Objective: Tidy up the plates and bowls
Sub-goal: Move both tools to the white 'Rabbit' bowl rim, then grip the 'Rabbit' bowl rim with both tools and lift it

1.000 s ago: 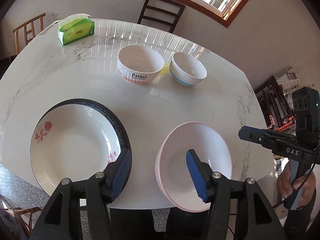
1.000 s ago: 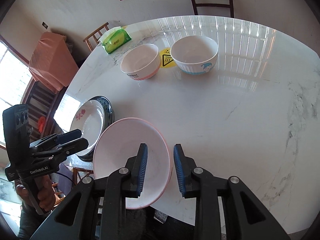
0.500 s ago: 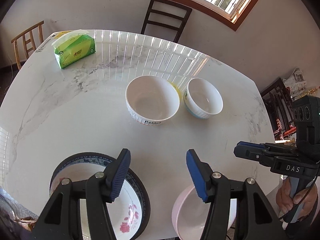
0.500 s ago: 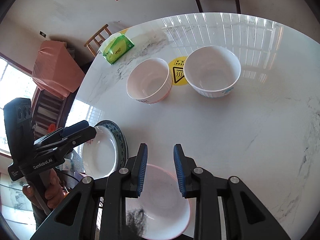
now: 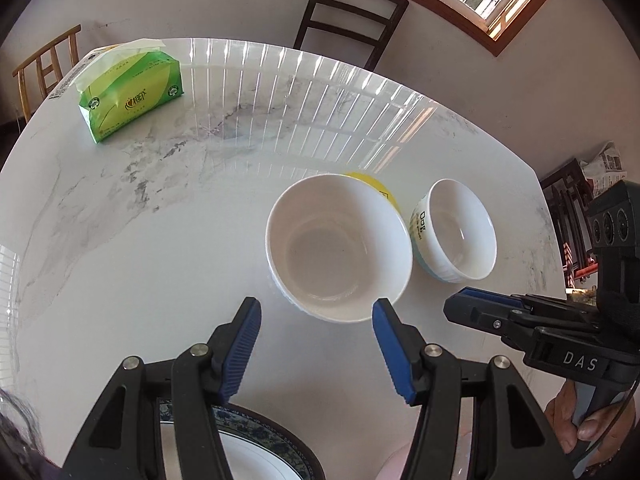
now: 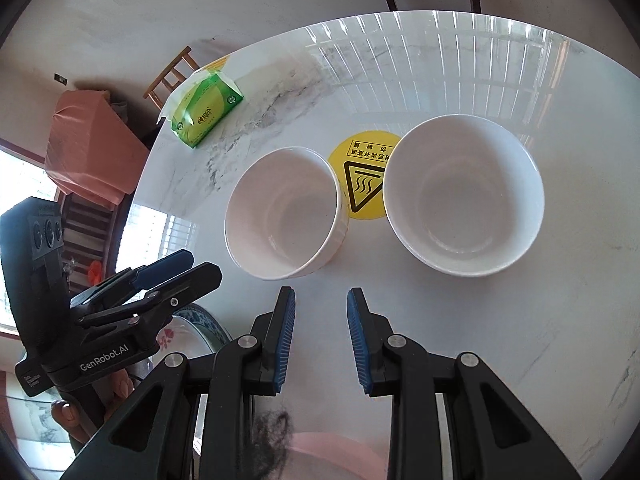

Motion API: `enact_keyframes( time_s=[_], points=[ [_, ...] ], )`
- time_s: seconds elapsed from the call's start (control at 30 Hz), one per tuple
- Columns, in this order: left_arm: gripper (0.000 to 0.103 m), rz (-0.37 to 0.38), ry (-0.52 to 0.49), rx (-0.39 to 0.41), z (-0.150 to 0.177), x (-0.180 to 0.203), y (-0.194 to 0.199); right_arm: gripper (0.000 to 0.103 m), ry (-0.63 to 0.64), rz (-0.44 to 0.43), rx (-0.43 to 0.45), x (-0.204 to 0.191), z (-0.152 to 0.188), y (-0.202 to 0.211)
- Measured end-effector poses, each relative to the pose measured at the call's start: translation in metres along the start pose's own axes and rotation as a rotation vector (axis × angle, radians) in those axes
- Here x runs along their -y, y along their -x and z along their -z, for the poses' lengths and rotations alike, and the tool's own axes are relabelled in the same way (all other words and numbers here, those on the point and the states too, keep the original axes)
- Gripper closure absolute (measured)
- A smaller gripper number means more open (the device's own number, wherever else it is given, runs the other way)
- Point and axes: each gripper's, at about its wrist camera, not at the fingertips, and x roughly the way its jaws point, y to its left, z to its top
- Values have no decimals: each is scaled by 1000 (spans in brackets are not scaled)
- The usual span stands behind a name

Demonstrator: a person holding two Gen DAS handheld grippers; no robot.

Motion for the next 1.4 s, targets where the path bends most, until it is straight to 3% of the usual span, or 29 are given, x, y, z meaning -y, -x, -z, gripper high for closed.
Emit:
enact_keyframes(
  time_s=[0.63,0.67,0.73,0.83,1.1,1.4],
  points=[
    [44,-49,27,-32,-21,-15,-47,77,12,100,-28,-7,-26,-45],
    [46,-38,45,-36,-20,-17,-49,77,15,102,-30,-7,-26,-47],
    [73,-22,87,-36,-19,-21,-54,78,30,105,-47,-9,-26,-54],
    [88,-62,110,-35,-19,-26,-58,80,59,129,-33,-11,-25,-58],
    [88,-58,131,0,-6,-21,-38,84,92,118,-7,-13,-19,-47],
    [88,-27,135,61,25,0,12,85,126,82,37,-21,10,1]
  ],
)
